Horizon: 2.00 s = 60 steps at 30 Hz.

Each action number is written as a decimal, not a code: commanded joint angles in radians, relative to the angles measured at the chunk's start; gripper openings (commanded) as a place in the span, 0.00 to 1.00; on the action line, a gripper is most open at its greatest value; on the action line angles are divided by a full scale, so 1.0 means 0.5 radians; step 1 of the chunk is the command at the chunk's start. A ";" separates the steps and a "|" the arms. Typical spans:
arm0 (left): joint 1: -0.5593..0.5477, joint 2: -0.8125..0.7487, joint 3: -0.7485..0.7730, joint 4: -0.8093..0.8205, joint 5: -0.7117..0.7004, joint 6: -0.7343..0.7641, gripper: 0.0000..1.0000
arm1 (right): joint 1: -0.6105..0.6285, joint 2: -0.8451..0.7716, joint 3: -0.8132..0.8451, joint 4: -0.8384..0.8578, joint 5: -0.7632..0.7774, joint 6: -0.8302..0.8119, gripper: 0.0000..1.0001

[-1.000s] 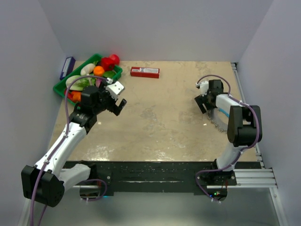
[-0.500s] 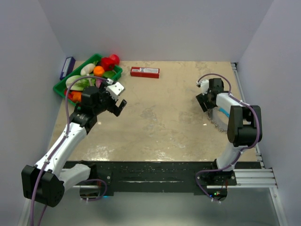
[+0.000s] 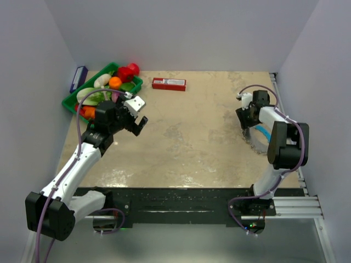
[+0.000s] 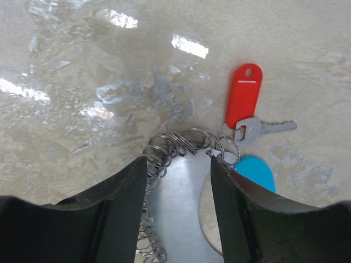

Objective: Remove the keys from the keyring

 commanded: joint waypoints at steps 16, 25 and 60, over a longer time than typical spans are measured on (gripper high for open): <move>-0.010 0.021 -0.018 0.097 0.026 -0.033 0.99 | 0.001 0.125 0.154 -0.066 -0.182 0.037 0.19; -0.010 0.027 -0.018 0.097 0.023 -0.036 0.99 | 0.001 0.082 0.185 -0.158 -0.237 0.003 0.00; -0.010 0.110 0.028 0.103 -0.062 0.087 0.99 | 1.133 0.226 0.489 -0.483 -0.044 -0.099 0.00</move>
